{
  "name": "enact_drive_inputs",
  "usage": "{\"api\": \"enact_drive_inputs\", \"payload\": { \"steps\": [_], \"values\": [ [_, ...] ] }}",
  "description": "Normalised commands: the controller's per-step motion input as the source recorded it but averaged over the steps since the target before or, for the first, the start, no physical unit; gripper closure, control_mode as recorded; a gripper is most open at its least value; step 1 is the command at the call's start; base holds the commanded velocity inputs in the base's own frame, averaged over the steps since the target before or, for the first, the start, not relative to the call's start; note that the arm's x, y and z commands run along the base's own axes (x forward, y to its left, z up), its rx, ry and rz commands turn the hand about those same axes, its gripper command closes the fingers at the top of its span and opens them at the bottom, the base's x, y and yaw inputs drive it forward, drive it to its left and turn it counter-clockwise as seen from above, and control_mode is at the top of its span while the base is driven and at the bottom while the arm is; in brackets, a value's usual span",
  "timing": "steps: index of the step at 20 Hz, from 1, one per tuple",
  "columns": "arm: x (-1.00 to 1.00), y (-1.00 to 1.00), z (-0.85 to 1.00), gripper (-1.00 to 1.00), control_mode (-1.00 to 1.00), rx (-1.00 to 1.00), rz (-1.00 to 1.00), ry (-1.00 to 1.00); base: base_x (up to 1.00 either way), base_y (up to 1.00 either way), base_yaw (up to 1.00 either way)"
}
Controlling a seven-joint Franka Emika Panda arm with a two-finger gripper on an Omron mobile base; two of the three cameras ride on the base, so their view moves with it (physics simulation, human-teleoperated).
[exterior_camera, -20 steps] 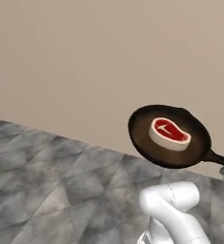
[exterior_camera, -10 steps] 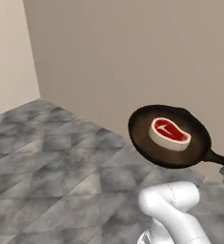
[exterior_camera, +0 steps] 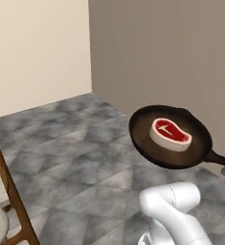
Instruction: Pick up the pan with the steak in it and place it on the dining table. Then place the steak on the plate.
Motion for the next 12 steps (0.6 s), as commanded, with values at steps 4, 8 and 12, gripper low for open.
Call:
{"api": "enact_drive_inputs", "payload": {
  "steps": [4,8,12],
  "values": [
    [0.00,0.00,0.00,1.00,1.00,0.00,0.00,0.00,0.03,-0.27,0.10],
    [0.00,0.00,0.00,1.00,1.00,0.00,0.00,0.00,0.06,-0.85,0.10],
    [0.00,0.00,0.00,1.00,1.00,0.00,0.00,0.00,0.31,-0.75,0.12]
  ]
}}
